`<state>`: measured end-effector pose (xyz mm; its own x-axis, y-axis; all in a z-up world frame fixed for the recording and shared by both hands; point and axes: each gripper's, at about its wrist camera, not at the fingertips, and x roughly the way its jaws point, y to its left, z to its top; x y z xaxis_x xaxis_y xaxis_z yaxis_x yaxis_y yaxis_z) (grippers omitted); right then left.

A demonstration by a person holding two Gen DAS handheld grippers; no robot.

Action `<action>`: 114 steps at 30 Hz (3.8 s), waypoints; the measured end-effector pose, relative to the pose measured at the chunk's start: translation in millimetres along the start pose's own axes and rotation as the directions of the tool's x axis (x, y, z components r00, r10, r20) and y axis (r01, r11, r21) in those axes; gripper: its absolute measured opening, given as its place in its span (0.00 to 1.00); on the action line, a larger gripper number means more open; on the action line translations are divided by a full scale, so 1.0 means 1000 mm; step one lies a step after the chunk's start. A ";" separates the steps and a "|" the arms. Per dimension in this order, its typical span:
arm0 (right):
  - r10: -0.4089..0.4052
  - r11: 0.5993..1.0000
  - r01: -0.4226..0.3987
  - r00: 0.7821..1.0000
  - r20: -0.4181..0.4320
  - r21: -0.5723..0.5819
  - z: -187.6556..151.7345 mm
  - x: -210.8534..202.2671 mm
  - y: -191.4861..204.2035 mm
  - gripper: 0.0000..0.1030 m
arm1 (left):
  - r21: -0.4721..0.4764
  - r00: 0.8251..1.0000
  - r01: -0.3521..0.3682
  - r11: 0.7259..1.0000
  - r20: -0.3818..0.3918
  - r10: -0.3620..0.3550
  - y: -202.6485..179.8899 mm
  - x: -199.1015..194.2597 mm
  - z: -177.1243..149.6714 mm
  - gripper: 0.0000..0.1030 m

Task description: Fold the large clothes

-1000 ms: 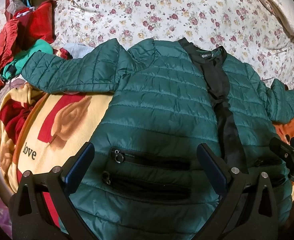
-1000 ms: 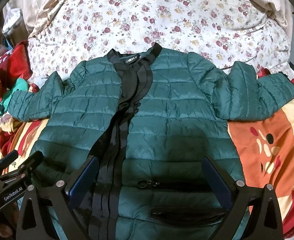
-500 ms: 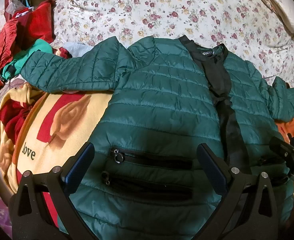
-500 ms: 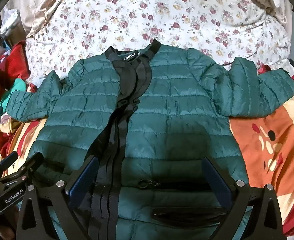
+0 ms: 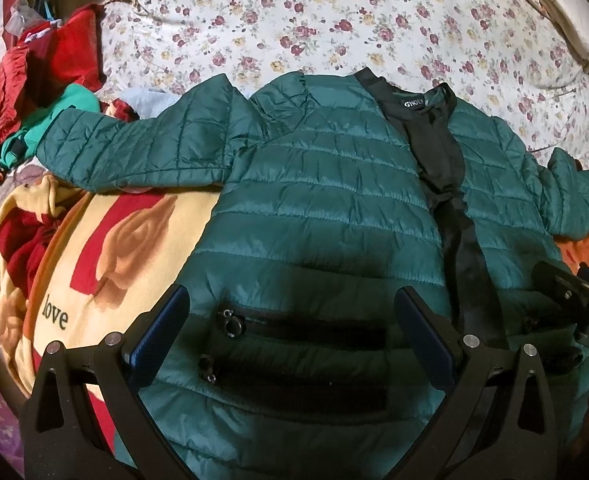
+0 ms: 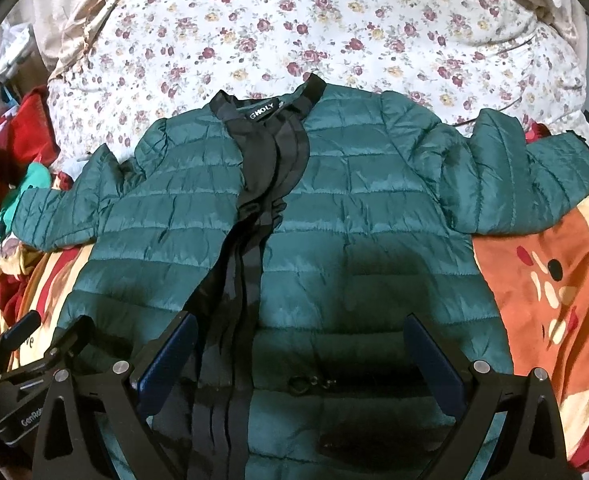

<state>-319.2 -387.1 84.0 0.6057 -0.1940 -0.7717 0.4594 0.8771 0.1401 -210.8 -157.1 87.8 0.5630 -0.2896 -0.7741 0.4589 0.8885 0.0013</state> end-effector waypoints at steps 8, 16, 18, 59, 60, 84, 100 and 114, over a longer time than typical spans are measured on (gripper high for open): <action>-0.010 1.000 0.010 1.000 -0.012 0.000 0.008 0.010 0.003 0.99 | -0.011 1.000 -0.006 1.000 0.000 0.006 0.000 0.005 0.009 0.99; 0.019 1.000 -0.018 1.000 -0.013 0.014 0.027 0.014 0.004 0.99 | -0.015 1.000 -0.008 1.000 0.011 0.008 0.002 0.008 0.026 0.99; 0.024 1.000 -0.024 1.000 -0.010 0.020 0.034 0.014 0.005 0.99 | -0.016 1.000 -0.013 1.000 0.021 0.013 0.002 0.007 0.031 0.99; 0.116 0.992 -0.111 0.991 -0.072 0.067 0.108 0.063 0.005 0.99 | -0.040 0.998 -0.045 0.998 0.029 0.046 0.007 0.037 0.083 0.99; 0.131 0.989 -0.125 0.989 -0.076 0.075 0.109 0.064 0.005 0.99 | -0.039 0.998 -0.045 0.998 0.029 0.047 0.007 0.037 0.083 0.99; 0.080 0.995 -0.077 0.995 -0.056 0.061 0.105 0.085 0.008 0.99 | -0.059 0.995 -0.088 0.994 0.031 0.090 0.020 0.063 0.094 0.99; 0.054 0.998 -0.053 0.996 -0.067 0.019 0.095 0.109 0.013 0.99 | -0.065 0.992 -0.119 0.991 0.032 0.121 0.029 0.082 0.103 0.99; 0.052 0.996 -0.056 0.996 -0.067 -0.064 0.088 0.114 0.033 0.99 | -0.091 0.985 -0.160 0.983 0.053 0.165 0.048 0.086 0.108 0.99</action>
<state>-177.9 -418.9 55.0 0.5837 -0.1179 -0.8034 0.3822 0.9129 0.1437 -66.6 -177.9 90.0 0.6664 -0.1575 -0.7288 0.2989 0.9519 0.0676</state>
